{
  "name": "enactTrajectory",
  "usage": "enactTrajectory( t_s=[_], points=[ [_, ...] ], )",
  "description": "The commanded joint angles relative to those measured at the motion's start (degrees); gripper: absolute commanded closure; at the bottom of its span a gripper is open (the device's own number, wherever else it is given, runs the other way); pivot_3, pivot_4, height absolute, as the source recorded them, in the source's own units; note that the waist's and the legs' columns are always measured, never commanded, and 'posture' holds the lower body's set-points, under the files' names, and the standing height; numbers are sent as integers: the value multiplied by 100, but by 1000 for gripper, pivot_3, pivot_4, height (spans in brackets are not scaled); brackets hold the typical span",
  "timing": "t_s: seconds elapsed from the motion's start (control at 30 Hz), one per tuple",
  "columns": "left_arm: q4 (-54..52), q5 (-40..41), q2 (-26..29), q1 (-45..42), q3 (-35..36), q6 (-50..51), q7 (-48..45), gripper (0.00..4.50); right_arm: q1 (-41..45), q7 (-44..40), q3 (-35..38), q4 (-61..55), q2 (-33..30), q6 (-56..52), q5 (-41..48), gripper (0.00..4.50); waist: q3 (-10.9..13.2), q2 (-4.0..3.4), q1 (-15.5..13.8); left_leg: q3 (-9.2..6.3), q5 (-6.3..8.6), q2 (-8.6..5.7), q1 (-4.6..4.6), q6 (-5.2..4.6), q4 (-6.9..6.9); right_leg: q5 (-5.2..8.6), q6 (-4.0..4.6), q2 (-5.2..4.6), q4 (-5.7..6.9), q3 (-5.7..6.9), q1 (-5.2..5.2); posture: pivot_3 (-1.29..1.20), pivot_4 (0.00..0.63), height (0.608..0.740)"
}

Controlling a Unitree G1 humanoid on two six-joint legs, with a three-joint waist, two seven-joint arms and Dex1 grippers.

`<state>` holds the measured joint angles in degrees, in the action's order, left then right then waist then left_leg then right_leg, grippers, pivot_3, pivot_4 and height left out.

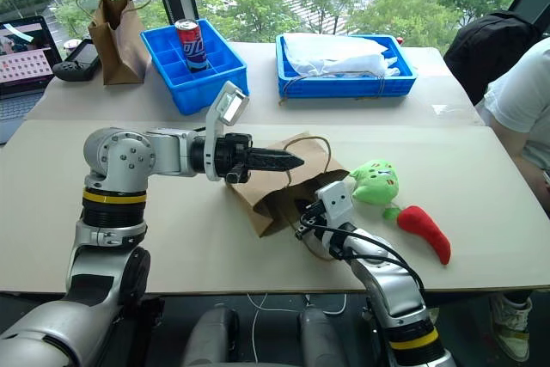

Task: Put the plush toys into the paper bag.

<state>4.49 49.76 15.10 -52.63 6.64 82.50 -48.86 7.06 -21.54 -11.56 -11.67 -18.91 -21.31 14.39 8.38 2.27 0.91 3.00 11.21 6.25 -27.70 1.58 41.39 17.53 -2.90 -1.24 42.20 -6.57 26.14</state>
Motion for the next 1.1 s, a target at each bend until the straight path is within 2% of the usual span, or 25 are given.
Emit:
enactTrajectory(
  t_s=[0.03,0.17,0.3,0.4,0.63,0.77,0.83,0.87,1.1],
  points=[
    [357,242,-56,-471,627,278,436,4500,-83,-123,-337,643,-111,300,-588,4482,-1,1,22,-1,0,0,0,0,1,0,0,0,0,0,0,0,150,665],
    [970,-91,365,-971,740,-282,499,4500,-130,-139,-346,709,-188,108,-791,4482,-3,3,47,-4,-1,-2,31,2,-1,-1,-2,1,0,-1,-26,0,150,665],
    [1370,-409,935,-1343,452,-914,91,4500,-220,-198,-349,660,-237,-117,-851,4482,-7,4,46,-7,-1,-5,40,3,-6,-1,-1,1,-1,-2,-34,0,150,665],
    [1548,-571,1135,-1513,371,-1241,-43,4500,-279,-227,-335,584,-259,-170,-868,4482,-12,10,11,-7,-1,-6,40,4,-7,0,-1,-1,-4,0,-38,0,150,665],
    [1344,-405,1012,-1353,464,-1203,53,4500,-299,-284,-173,302,-279,-255,-781,4482,-13,12,-29,-5,0,-9,35,6,-3,3,-3,-5,-5,0,-41,0,150,665],
    [1195,-285,782,-1183,557,-1116,225,4500,-234,-361,368,-421,-105,-461,-113,4482,-11,10,-43,-5,0,-12,28,6,-5,5,-5,-8,-5,-1,-36,0,150,665],
    [1147,-194,661,-1136,649,-1053,336,4500,-172,-405,743,-928,-97,-711,310,3898,-10,8,-26,-6,0,-14,15,6,-6,5,-5,-9,-4,-2,-22,0,150,665],
    [1147,-139,600,-1133,722,-1001,411,4500,-158,-442,866,-1118,-144,-822,446,3770,-8,5,-23,-6,-1,-15,-3,6,-4,4,-4,-9,0,-3,-4,0,150,665],
    [1032,289,199,-1034,1178,-575,1068,4500,-59,-653,2389,-2140,-907,-1653,1633,1229,-6,2,-14,-17,-2,-17,-28,5,2,-11,19,-8,6,2,14,0,150,665]
  ],
)
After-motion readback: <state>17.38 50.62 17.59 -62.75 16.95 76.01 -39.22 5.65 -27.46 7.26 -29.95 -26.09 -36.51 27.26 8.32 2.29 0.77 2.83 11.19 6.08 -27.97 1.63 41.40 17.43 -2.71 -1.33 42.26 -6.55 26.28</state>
